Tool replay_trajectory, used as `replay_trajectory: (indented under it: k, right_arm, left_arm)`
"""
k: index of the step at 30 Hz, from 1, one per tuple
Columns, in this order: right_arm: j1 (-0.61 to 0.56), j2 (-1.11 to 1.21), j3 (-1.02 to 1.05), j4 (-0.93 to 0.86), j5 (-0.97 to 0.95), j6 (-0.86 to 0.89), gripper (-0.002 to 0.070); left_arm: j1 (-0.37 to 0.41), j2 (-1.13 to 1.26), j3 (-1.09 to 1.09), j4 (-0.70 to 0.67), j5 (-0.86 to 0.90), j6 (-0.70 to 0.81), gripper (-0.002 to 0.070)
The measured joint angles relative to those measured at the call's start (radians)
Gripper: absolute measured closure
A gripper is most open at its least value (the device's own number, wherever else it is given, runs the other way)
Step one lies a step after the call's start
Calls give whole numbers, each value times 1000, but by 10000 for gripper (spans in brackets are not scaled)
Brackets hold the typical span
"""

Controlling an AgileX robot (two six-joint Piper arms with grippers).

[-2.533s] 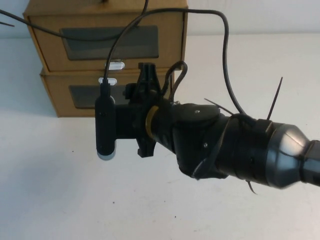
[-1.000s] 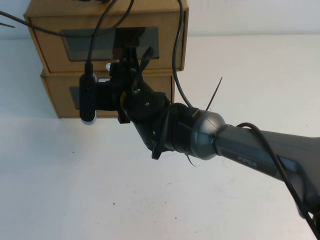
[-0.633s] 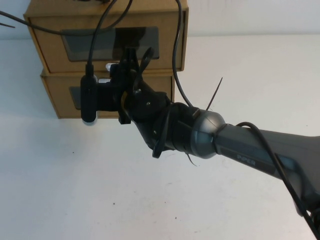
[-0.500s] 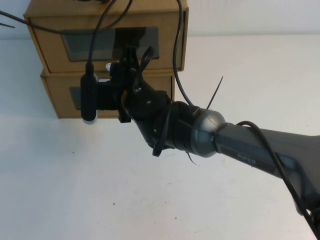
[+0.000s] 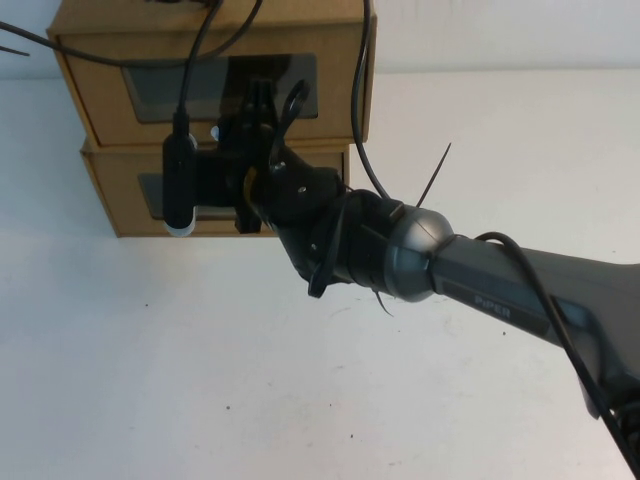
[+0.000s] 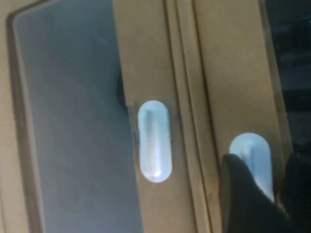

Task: Open the shoe box
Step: 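Pull the top drawer of the cardboard box fully open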

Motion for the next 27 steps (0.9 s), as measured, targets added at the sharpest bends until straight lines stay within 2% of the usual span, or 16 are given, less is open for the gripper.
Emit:
replay_trajectory:
  k: [8,14,27]
  right_arm:
    - [-6,7,-8,-11,0,10,521]
    - [-4,7,-8,-13,16,11,591]
    - [14,7,-8,6,53,14,622]
  left_arm:
    - [0,0,0,0,0,0,680]
    - [0,0,0,0,0,0,680]
    - [0,0,0,0,0,0,680]
